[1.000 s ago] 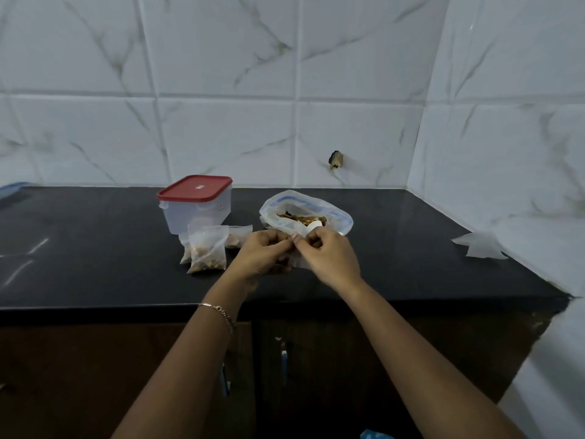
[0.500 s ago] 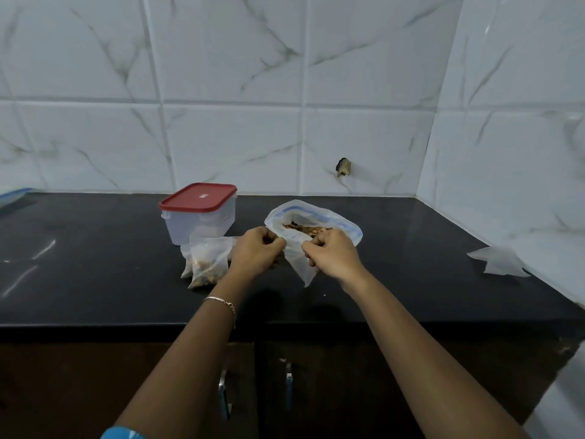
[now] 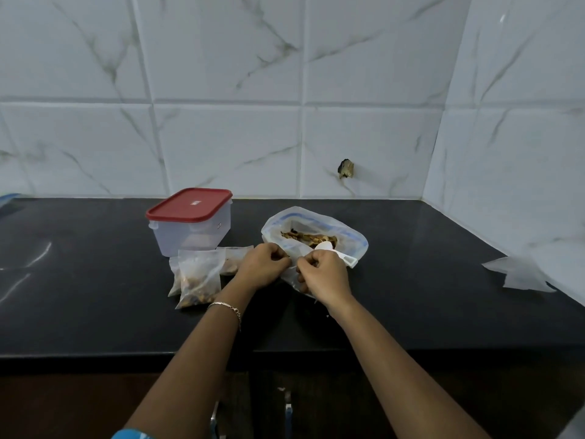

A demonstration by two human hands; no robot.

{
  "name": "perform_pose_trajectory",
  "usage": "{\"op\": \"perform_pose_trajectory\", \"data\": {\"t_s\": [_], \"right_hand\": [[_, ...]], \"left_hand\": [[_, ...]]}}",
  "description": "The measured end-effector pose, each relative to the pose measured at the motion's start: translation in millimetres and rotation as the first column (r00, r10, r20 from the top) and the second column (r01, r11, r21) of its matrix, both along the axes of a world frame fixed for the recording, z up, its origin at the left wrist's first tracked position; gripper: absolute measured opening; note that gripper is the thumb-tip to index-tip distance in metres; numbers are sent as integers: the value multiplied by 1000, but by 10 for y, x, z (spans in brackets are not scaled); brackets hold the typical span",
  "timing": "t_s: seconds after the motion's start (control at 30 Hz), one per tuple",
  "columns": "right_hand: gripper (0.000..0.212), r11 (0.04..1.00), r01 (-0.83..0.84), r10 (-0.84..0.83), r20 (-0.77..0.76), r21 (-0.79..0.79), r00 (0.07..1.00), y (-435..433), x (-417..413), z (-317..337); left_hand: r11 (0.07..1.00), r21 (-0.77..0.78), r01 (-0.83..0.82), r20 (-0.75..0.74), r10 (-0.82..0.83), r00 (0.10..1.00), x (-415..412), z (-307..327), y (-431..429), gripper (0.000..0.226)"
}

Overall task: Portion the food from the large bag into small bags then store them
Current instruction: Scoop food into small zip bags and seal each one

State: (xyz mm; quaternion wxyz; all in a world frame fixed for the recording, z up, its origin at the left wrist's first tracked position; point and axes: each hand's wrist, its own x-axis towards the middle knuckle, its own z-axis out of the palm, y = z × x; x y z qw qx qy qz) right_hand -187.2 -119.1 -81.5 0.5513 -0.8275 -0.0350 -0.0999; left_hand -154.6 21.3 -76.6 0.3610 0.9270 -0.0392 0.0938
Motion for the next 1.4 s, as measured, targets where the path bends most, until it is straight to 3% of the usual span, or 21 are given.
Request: {"op": "perform_pose_trajectory", "data": {"t_s": [0.47, 0.77, 1.13, 1.4], "right_hand": [[15, 998, -10, 9, -15, -58, 1000, 14, 84, -120], [18, 998, 7, -6, 16, -67, 1000, 8, 51, -147], [20, 992, 16, -10, 53, -128, 999, -9, 33, -158], [17, 998, -40, 40, -3, -57, 999, -85, -1, -154]], "left_hand": [[980, 189, 57, 69, -72, 995, 79, -117, -13, 18], [971, 203, 130, 48, -142, 989, 52, -130, -38, 5], [983, 149, 107, 131, -127, 983, -20, -171, -47, 10], [985, 106, 139, 141, -153, 978, -79, -131, -78, 12]]}}
